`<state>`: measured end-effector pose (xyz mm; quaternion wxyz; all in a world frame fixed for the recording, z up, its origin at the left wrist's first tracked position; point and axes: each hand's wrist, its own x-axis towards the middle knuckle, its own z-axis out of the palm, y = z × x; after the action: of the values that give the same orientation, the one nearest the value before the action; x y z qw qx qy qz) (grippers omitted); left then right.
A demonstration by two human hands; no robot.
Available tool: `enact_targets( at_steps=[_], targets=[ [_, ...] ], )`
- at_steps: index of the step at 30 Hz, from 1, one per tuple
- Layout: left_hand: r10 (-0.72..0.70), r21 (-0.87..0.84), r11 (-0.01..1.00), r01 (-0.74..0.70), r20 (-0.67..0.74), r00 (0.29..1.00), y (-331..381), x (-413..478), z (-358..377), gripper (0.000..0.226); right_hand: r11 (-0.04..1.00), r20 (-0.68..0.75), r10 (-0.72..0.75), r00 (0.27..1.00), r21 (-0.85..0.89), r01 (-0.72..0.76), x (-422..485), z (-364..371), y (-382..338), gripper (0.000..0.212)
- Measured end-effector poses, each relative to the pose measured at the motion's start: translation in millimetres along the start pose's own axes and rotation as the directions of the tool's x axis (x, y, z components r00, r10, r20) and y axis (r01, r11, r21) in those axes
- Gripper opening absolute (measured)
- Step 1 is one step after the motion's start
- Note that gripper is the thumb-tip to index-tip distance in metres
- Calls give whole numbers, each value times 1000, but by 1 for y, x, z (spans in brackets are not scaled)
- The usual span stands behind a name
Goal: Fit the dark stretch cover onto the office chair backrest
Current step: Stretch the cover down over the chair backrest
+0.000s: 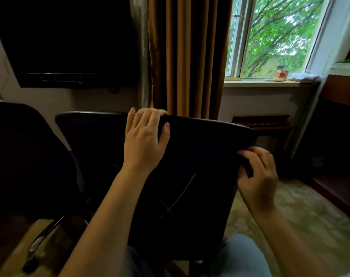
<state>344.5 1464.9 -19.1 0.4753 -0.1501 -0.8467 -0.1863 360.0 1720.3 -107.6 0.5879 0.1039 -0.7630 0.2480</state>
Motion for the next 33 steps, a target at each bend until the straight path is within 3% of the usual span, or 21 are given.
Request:
enact_targets(
  at_steps=[4,10,15,18,22,26,33],
  targets=[
    [-10,-3,1000,10,-16,1000,3,1,6,38,999,166,33,986,7,-35,-48,12,23,19],
    [54,39,998,-55,24,998,5,-6,3,41,995,384,87,919,16,-101,-64,2,28,33],
    [42,60,997,-47,84,996,1,-26,4,63,986,168,129,977,85,-145,-41,-7,14,29],
    [6,33,999,-8,63,998,0,-55,13,64,988,73,112,991,96,-119,-42,0,12,35],
    [-64,-7,998,64,35,997,-9,-104,35,58,991,131,67,989,105,-81,-78,30,22,42],
    [-109,-10,994,111,104,989,-24,-153,56,57,994,221,21,975,97,-43,-123,47,32,49],
    [-166,6,986,168,196,967,-41,-205,84,59,996,206,80,975,-40,-73,-149,57,32,50]
  ],
)
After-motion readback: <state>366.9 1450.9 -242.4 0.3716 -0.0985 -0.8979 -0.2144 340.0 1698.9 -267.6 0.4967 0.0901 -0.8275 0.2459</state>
